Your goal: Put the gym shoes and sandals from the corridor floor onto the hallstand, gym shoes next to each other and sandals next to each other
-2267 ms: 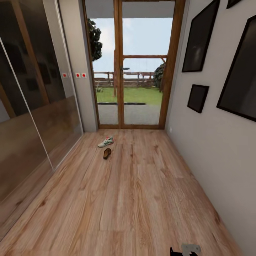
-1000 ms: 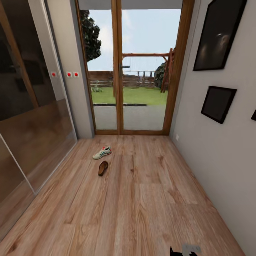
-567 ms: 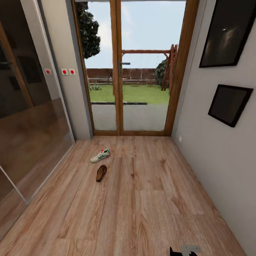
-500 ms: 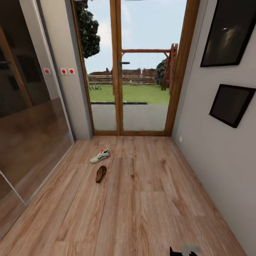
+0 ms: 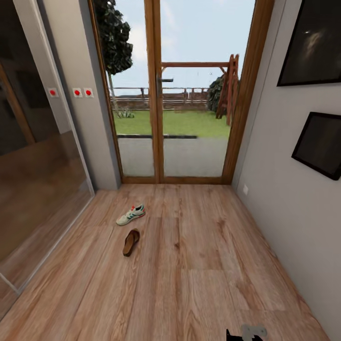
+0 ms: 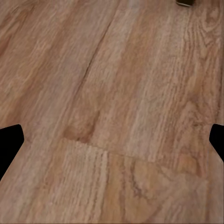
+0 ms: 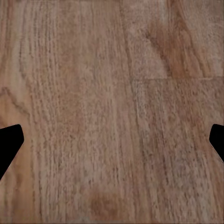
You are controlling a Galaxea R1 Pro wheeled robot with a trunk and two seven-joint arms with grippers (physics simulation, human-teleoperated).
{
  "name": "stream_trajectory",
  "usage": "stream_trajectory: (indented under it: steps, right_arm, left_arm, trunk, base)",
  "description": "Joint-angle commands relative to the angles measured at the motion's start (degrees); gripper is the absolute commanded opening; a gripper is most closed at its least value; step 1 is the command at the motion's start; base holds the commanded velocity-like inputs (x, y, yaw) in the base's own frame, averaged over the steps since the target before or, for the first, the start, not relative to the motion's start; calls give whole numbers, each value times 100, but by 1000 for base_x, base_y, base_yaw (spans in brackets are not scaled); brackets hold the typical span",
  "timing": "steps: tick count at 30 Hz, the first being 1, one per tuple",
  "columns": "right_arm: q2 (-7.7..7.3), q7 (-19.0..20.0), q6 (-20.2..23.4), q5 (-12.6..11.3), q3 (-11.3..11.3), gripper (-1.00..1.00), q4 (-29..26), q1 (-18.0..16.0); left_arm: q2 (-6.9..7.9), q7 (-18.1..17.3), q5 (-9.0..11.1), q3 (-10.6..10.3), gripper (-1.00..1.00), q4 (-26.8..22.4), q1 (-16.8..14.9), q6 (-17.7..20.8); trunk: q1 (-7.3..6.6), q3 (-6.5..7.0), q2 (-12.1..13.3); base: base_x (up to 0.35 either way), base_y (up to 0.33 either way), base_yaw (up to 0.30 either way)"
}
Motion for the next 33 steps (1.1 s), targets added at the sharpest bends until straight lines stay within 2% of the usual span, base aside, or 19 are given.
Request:
stream_trajectory:
  steps: [1,7,11,13,14,16,17,19,20,21,24,27,33]
  right_arm:
    - [-3,-8,-17,-58,51,100,3,-3]
    - [-9,-3,-13,-58,46,100,-15,-6]
    - [-15,1,-5,-58,43,100,-423,-10]
    - [-27,0,6,-54,42,100,-847,-11]
    - [-36,-7,20,-52,39,100,-1179,-11]
    - [-43,-13,33,-51,37,100,-1459,-11]
    - [-80,-11,66,-50,31,100,-2051,-8]
    - [-88,-8,103,-50,28,100,-2170,-11]
    - [-97,0,336,-54,26,100,-2313,-61]
    - [-102,2,814,-57,25,100,-2505,-248]
    - [-153,7,1261,-58,9,100,-2868,-408]
    - [-231,9,1409,-58,7,100,-3065,-444]
    - [-342,18,1494,-39,51,100,-3193,-466]
  left_arm:
    - [0,-7,14,1,100,5,-4,-17]
    - [-8,-12,-3,-34,100,-1,-40,0]
    - [-21,-9,-54,-77,100,-77,-74,2]
    - [-13,0,-63,-91,100,-104,-106,37]
    - [5,-6,-72,-101,100,-129,-238,66]
    - [20,-12,-79,-109,100,-134,-425,104]
    - [40,-21,-203,-121,100,-116,-1049,551]
    - [36,-22,-282,-120,100,-117,-1241,830]
    - [11,-25,-449,-117,100,-148,-1598,1413]
    - [-23,-28,-617,-117,100,-167,-2002,1879]
    - [-42,-47,-712,-121,100,-147,-2389,2098]
    - [-47,-131,-769,-122,100,-150,-2585,2266]
    - [-13,-285,-843,-127,100,-176,-2713,2512]
  trunk:
    - [2,-6,-2]
    - [2,-7,-2]
    - [2,-7,-2]
    - [2,-7,-2]
    - [2,-7,-2]
    - [2,-7,-2]
    - [2,-7,-2]
    - [2,-7,-2]
    - [2,-7,-2]
    - [2,-7,-2]
    - [2,-7,-2]
    - [2,-7,-2]
    - [2,-7,-2]
  base:
    - [338,0,0]
    - [303,0,0]
    - [72,0,0]
    - [29,0,0]
    - [16,0,0]
    - [12,0,0]
    - [3,0,0]
    - [2,0,0]
    - [0,0,0]
    - [0,0,0]
    - [0,0,0]
    - [0,0,0]
    - [0,0,0]
